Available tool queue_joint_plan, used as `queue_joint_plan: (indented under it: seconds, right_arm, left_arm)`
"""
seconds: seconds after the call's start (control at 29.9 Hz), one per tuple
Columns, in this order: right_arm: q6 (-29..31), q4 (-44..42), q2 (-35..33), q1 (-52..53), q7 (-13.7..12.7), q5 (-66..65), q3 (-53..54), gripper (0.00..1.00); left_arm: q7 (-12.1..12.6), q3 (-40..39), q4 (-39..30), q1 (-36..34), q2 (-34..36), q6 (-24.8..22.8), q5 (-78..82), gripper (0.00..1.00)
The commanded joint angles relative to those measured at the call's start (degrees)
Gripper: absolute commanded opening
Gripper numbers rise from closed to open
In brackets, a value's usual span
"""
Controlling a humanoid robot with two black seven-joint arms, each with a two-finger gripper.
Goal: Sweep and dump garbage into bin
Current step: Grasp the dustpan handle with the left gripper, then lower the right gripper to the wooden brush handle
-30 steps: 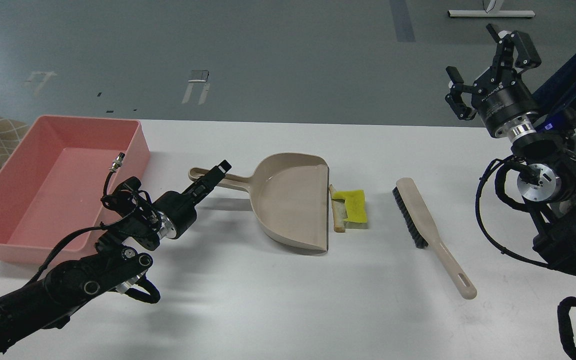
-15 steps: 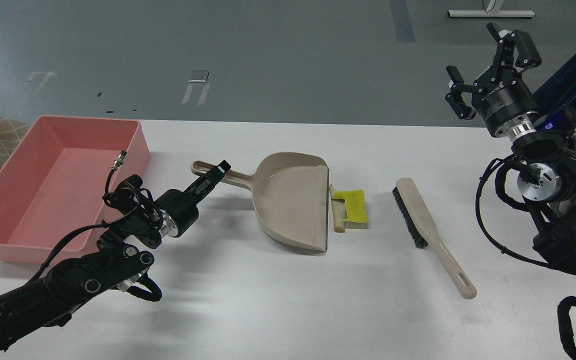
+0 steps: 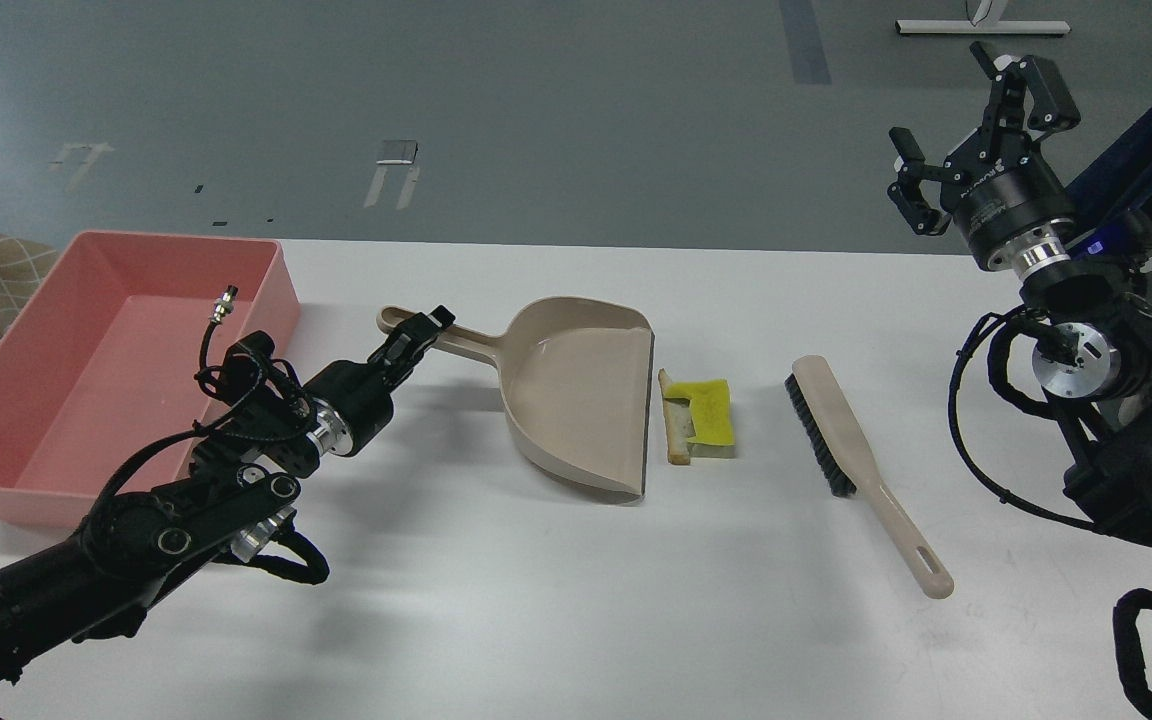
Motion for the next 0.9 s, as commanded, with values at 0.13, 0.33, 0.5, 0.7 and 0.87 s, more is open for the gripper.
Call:
queue_joint_plan:
  seconds: [0.13,0.33,0.5,0.7,0.87]
  right_arm:
    - [0.0,0.1,-1.2,0.0,-1.2,0.0,-1.7,1.0]
    - [-0.1,4.9,-7.9,0.1,-1.9,-0.6,-8.1,1.0]
    - [-2.8,14.2,-17.3,-0.6,-2.4,-0.7,-14.8,1.0]
    - [-8.7,30.0,-33.8,-0.5,-4.8,-7.1,-27.9,1.0]
    - [-9.1,42.7,-47.0,-1.5,-4.9,-14.9,-36.2,1.0]
  left_arm:
    - [0.0,-0.1,-0.1,-2.3,1.8,-3.4,-3.4,0.0]
    - [-0.3,-0.2,-1.2,-2.4,3.1,-3.6,-2.8,0.0]
    - [-0.6,-0.1,-2.0,-3.5,4.3,-3.4,-2.3,0.0]
    - [-0.7,-0.1,-4.4,-3.7,6.1,-3.6,-2.3,0.0]
    - [-1.0,0.1,-6.5,-3.6,7.8,-3.7,-0.5,0.0]
